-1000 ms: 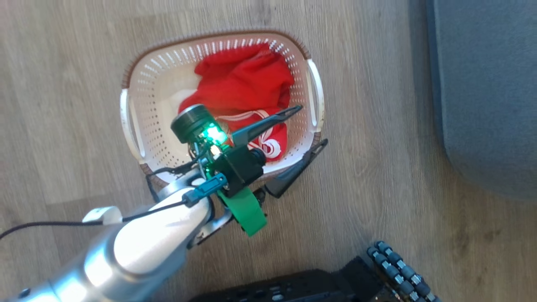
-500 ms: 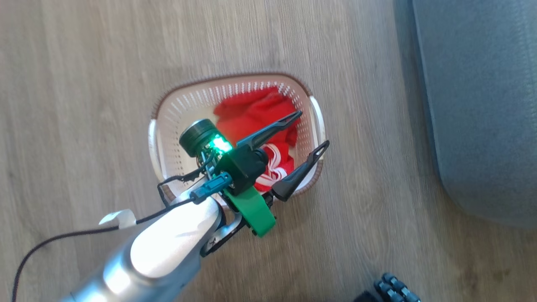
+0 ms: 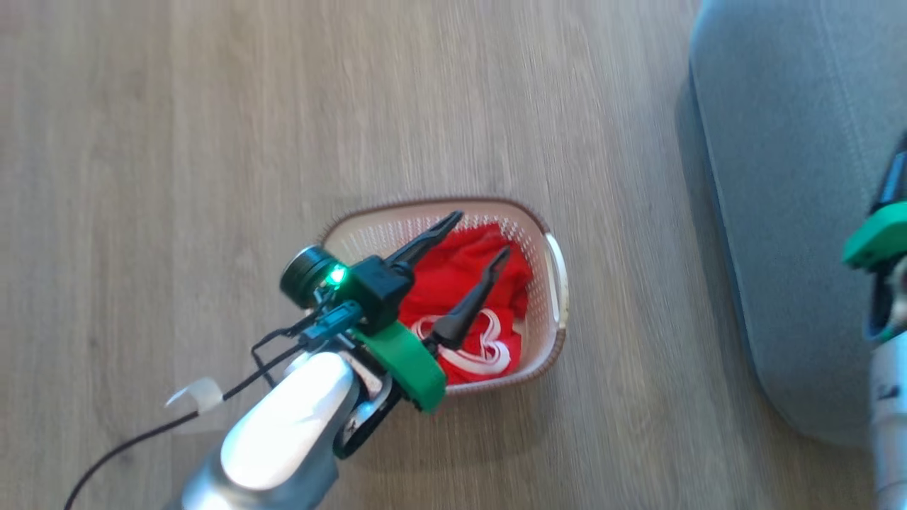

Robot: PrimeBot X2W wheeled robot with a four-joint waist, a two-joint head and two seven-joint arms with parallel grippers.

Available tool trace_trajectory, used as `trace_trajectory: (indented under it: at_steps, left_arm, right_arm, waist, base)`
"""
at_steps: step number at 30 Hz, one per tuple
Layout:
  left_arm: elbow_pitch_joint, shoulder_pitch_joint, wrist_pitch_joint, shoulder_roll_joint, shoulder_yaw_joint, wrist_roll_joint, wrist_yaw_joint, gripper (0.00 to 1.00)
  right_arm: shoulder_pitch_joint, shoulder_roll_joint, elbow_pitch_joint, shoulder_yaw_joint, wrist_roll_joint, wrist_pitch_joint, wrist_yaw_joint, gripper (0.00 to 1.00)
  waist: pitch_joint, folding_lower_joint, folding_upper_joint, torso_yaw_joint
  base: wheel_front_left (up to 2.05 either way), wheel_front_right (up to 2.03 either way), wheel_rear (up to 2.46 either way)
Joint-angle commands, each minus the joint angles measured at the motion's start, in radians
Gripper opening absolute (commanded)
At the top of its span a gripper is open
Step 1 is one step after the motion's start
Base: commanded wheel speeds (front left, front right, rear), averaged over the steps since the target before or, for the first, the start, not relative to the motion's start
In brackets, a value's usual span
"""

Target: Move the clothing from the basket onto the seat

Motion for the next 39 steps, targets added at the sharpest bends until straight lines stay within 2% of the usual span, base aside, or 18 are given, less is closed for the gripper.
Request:
trace_trajectory:
  at_steps: [1,6,12,24,31,39]
  left_arm:
    - [-0.021,-0.004,-0.005,-0.002,0.048,0.004,-0.006,1.0]
    - [0.008,0.042,-0.005,-0.017,0.136,0.022,-0.006,1.0]
    - [0.054,0.112,-0.005,-0.045,0.32,0.08,-0.006,1.0]
    - [0.076,0.217,-0.005,-0.081,0.615,0.178,0.013,1.0]
    - [0.05,0.293,-0.005,-0.097,0.716,0.232,0.018,1.0]
    - [0.028,0.371,-0.005,-0.109,0.764,0.257,0.014,1.0]
  right_arm:
    - [0.013,0.002,-0.042,0.025,-0.002,-0.005,0.002,1.0]
    - [0.069,0.047,-0.098,0.075,-0.008,-0.005,0.002,1.0]
    - [0.142,0.089,-0.19,0.163,0.03,-0.005,0.002,1.0]
    - [0.251,0.102,-0.302,0.367,0.139,-0.005,0.002,1.0]
    - [0.328,0.115,-0.363,0.42,0.142,-0.005,0.002,1.0]
    - [0.415,0.129,-0.397,0.425,0.146,-0.005,0.002,1.0]
  waist:
    - [-0.043,0.0001,-0.0001,0.021]
    - [-0.102,0.0001,-0.0001,0.042]
    - [-0.173,0.0001,-0.0001,0.07]
    - [-0.229,0.0001,-0.0001,0.091]
    - [-0.261,0.0001,-0.0001,0.091]
    - [-0.3,0.0001,-0.0001,0.089]
  base:
    - [0.0,0.0,0.0]
    - [0.0,0.0,0.0]
    - [0.0,0.0,0.0]
    - [0.0,0.0,0.0]
    - [0.0,0.0,0.0]
    - [0.0,0.0,0.0]
